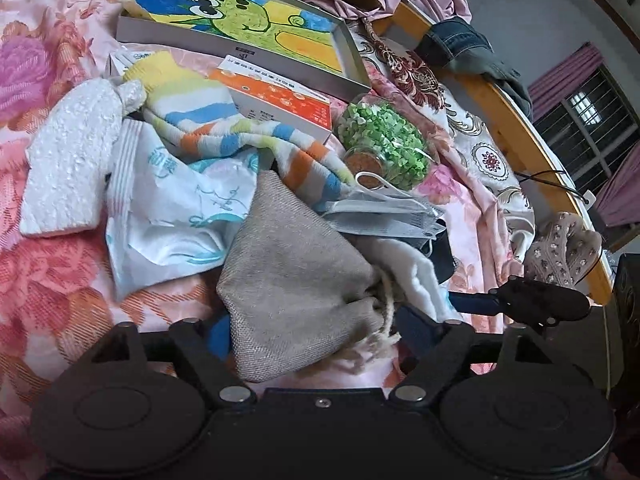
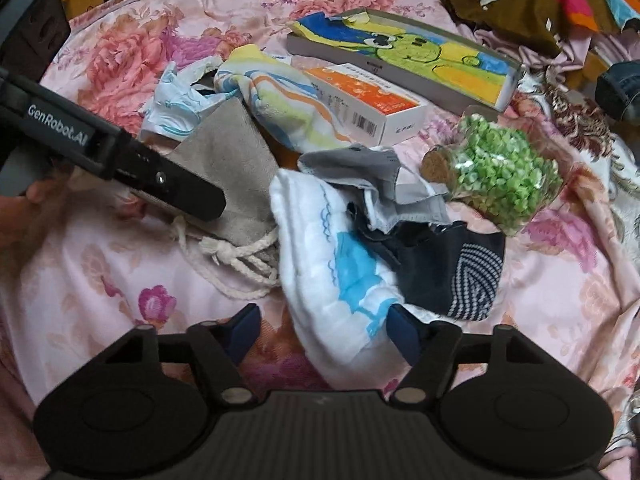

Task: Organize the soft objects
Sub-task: 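Grasp the beige drawstring pouch with the left tool while the right tool grasps the white printed cloth, then lift and carry the pouch and cloth with both tools over the painting tray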

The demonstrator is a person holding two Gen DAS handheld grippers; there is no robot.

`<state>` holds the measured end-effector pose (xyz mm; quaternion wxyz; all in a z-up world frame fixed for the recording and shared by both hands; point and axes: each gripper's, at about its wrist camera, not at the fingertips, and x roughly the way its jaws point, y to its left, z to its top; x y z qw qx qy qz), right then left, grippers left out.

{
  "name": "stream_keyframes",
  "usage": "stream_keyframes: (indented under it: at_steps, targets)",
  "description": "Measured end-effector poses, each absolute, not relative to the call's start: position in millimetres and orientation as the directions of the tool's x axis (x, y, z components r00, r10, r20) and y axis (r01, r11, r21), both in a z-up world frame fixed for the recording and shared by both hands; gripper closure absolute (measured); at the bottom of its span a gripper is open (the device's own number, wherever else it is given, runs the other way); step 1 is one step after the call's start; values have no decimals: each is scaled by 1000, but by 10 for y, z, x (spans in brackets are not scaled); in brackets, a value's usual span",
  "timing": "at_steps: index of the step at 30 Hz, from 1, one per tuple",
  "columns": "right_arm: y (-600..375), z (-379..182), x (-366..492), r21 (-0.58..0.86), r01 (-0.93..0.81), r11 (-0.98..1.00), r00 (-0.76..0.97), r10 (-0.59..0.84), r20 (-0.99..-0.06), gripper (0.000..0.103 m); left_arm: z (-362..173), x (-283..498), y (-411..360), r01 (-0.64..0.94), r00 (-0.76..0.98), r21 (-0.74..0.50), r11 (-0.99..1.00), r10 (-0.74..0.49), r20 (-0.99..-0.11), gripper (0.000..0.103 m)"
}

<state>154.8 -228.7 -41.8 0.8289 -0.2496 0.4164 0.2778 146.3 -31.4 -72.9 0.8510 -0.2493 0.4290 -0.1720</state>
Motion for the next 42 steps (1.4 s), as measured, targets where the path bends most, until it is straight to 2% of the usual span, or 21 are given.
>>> stream_keyframes:
  at_steps: [5,7,10,12,17,21,22,24,26,28,30,33,37,40,42]
  targets:
    - [-2336,-406,1557,-173,-647,742,516,259,-816,56,-768,1476,-416,84,551,-541,837,-491,-675,44]
    - [-2350,-393,1546,-168,-647,744,520,269,-811,67,-786,1488,-420,76,546,-550,832,-496,-675,49]
    - [-2354,-377,1537,-158,-646,747,518,277,-810,76,-774,1486,-428,81,548,-552,830,-500,-671,59]
    - [-2363,-363,1519,-146,-643,752,515,283,-809,79,-753,1473,-435,89,552,-546,833,-498,-669,67]
    - [-2452,-269,1514,-87,-615,784,510,310,-803,83,-719,1431,-415,86,564,-557,826,-501,-656,79]
    - [-2567,-197,1559,-16,-577,817,503,340,-795,85,-719,1401,-373,90,581,-591,802,-524,-622,80]
    - [-2598,-186,1574,8,-565,825,499,349,-793,85,-728,1412,-371,88,580,-600,795,-531,-618,79]
    - [-2658,-164,1596,49,-545,837,491,367,-790,86,-757,1446,-386,82,561,-615,784,-547,-622,70]
    - [-2696,-144,1600,76,-530,844,489,378,-787,87,-787,1474,-402,71,549,-630,773,-558,-623,69]
    - [-2737,-124,1581,110,-512,852,483,391,-784,87,-794,1488,-426,72,540,-635,769,-565,-623,78]
    - [-2785,-101,1574,154,-491,858,473,410,-780,87,-770,1481,-463,90,538,-617,782,-559,-631,98]
    - [-2849,-52,1543,226,-453,862,464,444,-766,87,-713,1443,-500,114,550,-587,801,-543,-634,100]
    - [-2939,26,1462,290,-422,859,473,482,-738,87,-653,1371,-422,122,568,-611,782,-559,-603,101]
    - [-2953,116,1379,298,-422,856,498,494,-712,88,-577,1293,-335,119,597,-609,784,-547,-586,102]
    - [-2949,173,1325,294,-432,853,514,501,-696,88,-488,1212,-274,114,635,-566,816,-498,-591,102]
